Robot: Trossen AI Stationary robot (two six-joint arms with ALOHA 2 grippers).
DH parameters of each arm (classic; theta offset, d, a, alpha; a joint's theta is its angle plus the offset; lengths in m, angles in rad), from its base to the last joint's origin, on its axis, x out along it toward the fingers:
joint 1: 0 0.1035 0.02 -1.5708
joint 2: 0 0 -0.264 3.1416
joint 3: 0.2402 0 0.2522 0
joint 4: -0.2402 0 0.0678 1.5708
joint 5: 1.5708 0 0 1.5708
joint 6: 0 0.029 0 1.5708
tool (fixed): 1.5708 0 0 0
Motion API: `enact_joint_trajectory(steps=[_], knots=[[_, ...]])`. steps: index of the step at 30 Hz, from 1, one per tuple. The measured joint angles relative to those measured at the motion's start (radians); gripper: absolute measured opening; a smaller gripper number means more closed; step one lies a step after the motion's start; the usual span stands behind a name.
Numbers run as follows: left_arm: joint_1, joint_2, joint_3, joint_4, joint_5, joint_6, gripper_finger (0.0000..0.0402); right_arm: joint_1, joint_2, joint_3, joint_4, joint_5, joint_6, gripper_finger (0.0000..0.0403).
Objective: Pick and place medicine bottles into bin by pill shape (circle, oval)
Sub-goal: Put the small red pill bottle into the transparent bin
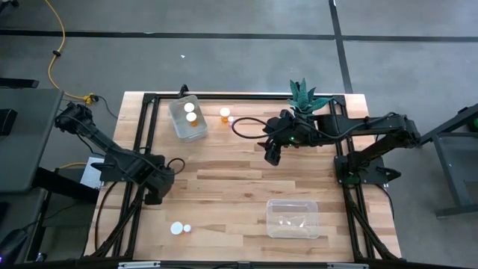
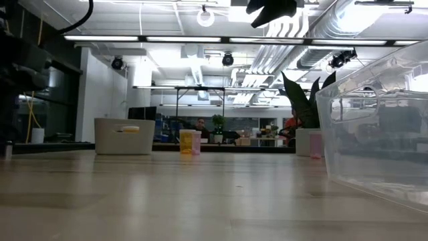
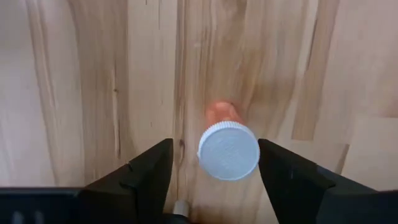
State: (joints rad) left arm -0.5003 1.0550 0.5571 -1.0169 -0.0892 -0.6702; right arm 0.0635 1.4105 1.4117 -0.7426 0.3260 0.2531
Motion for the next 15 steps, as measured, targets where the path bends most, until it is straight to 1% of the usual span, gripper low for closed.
enact_joint_trajectory(steps=[4,15], knots=[[0.000,0.002,0.000,0.027,-0.009,0.000,0.0199,0.000,0.000,0.000,0.004,0.000,0.000,0.0245],[0.000,0.002,0.000,0.028,-0.009,0.009,0.0163,0.000,0.000,0.000,0.006,0.000,0.000,0.0245]])
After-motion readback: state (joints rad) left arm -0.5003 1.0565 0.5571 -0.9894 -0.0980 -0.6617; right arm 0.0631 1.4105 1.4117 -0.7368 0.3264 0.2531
